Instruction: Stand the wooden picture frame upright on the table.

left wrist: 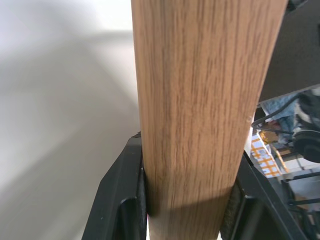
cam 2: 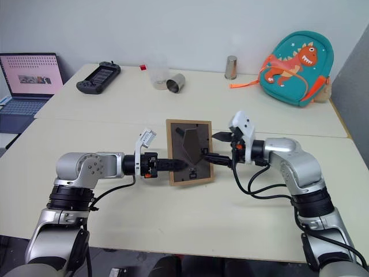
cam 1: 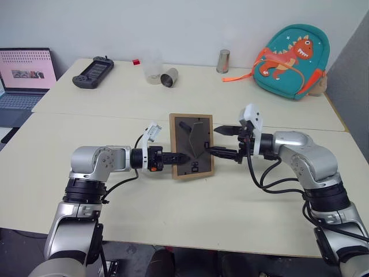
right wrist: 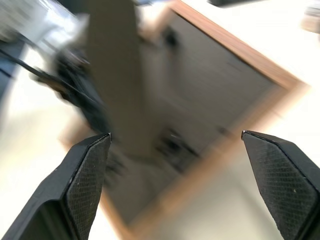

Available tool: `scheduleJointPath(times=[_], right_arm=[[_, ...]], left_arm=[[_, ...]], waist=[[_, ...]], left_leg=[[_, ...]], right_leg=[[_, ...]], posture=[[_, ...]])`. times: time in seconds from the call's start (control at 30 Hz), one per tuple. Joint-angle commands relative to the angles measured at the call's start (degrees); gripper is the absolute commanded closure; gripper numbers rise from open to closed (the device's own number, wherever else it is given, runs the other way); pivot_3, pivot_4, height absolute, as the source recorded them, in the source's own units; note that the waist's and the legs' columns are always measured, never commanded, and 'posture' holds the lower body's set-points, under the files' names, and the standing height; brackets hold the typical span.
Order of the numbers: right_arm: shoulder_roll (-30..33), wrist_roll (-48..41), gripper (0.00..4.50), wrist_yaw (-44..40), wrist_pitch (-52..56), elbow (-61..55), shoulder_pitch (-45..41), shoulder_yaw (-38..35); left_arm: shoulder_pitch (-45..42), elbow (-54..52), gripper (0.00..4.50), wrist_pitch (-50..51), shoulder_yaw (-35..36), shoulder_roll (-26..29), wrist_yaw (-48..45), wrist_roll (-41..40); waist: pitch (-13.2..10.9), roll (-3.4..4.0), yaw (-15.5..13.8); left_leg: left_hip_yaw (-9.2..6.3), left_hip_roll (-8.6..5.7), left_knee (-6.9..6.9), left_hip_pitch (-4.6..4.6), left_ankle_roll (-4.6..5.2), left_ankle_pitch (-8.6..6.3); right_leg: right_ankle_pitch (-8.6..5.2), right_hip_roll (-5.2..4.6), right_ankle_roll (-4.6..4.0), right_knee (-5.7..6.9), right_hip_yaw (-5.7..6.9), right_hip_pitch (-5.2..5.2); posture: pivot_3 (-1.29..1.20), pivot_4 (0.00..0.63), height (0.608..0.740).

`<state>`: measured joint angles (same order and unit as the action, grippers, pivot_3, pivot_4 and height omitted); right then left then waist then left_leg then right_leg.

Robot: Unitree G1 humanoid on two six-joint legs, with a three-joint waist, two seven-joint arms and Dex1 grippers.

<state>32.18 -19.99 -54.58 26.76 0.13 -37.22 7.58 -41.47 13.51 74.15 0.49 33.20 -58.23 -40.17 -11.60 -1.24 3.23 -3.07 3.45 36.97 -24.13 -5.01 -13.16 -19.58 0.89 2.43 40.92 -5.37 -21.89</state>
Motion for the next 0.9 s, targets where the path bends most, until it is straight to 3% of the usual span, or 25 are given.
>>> scheduleJointPath(times=[0.03, 0.13, 0.23, 0.33, 0.53, 0.73, 0.9], right_arm=[[6.2, 10.3, 0.08, -2.5, -29.4, 7.6, 2.5, -2.1], [8.5, 20.8, 0.08, 3.0, -56.6, 17.7, 3.1, -0.4], [8.1, 32.9, 0.08, 13.9, -81.4, 25.9, 1.2, -0.1], [4.6, 44.9, 0.08, 25.9, -94.3, 29.6, -1.6, -0.8], [-0.1, 57.9, 0.08, 41.1, -99.5, 31.8, -6.1, -1.0], [-1.1, 65.0, 0.08, 49.3, -99.8, 34.2, -9.3, 2.9], [-0.2, 68.2, 1.09, 55.0, -99.7, 34.3, -10.7, 4.6]], left_arm=[[-3.3, 1.6, 3.2, 10.7, 4.1, 3.1, -3.6, -6.8], [-3.8, 1.6, 3.2, 17.7, 4.0, 4.8, -3.5, -10.7], [-4.5, 3.7, 3.2, 18.3, 3.7, 5.0, -1.0, -16.4], [-5.0, 5.5, 3.2, 18.3, 3.8, 3.9, 3.3, -23.2], [-2.8, 3.4, 3.2, 18.3, 2.9, 4.0, 11.7, -33.7], [-0.8, 2.4, 3.2, 18.3, 3.8, 4.1, 18.7, -40.6], [-0.2, 2.4, 3.2, 18.3, 5.4, 3.0, 23.8, -44.3]], waist=[[0.0, -0.02, -0.1], [0.0, -0.03, 0.1], [0.0, -0.03, 0.3], [0.0, -0.03, 0.7], [0.0, -0.03, 1.0], [0.0, -0.03, 1.1], [0.0, -0.03, 1.3]], left_leg=[[0.0, -0.02, 0.0, -0.08, 0.0, 0.0], [0.02, -0.03, 0.02, -0.14, 0.0, 0.0], [0.04, -0.01, 0.01, -0.13, 0.0, 0.0], [0.04, 0.03, 0.03, -0.08, -0.23, 0.13], [-0.01, 0.02, 0.04, 0.11, -0.51, 0.33], [-0.04, 0.0, 0.04, 0.25, -0.52, 0.34], [-0.05, -0.01, 0.05, 0.28, -0.51, 0.34]], right_leg=[[0.0, -0.01, 0.0, -0.05, 0.02, -0.05], [0.0, -0.02, 0.01, -0.07, 0.0, -0.1], [0.0, -0.02, 0.01, -0.03, -0.02, -0.14], [0.0, 0.0, 0.0, 0.13, -0.06, -0.18], [0.02, -0.02, -0.02, 0.32, -0.11, -0.09], [0.02, -0.04, -0.03, 0.31, -0.09, 0.07], [0.02, -0.05, -0.04, 0.31, -0.1, 0.12]], posture=[[0.0, 0.15, 0.74], [0.0, 0.15, 0.74], [0.0, 0.15, 0.74], [0.0, 0.15, 0.74], [0.0, 0.15, 0.74], [0.0, 0.15, 0.74], [0.0, 0.15, 0.74]])
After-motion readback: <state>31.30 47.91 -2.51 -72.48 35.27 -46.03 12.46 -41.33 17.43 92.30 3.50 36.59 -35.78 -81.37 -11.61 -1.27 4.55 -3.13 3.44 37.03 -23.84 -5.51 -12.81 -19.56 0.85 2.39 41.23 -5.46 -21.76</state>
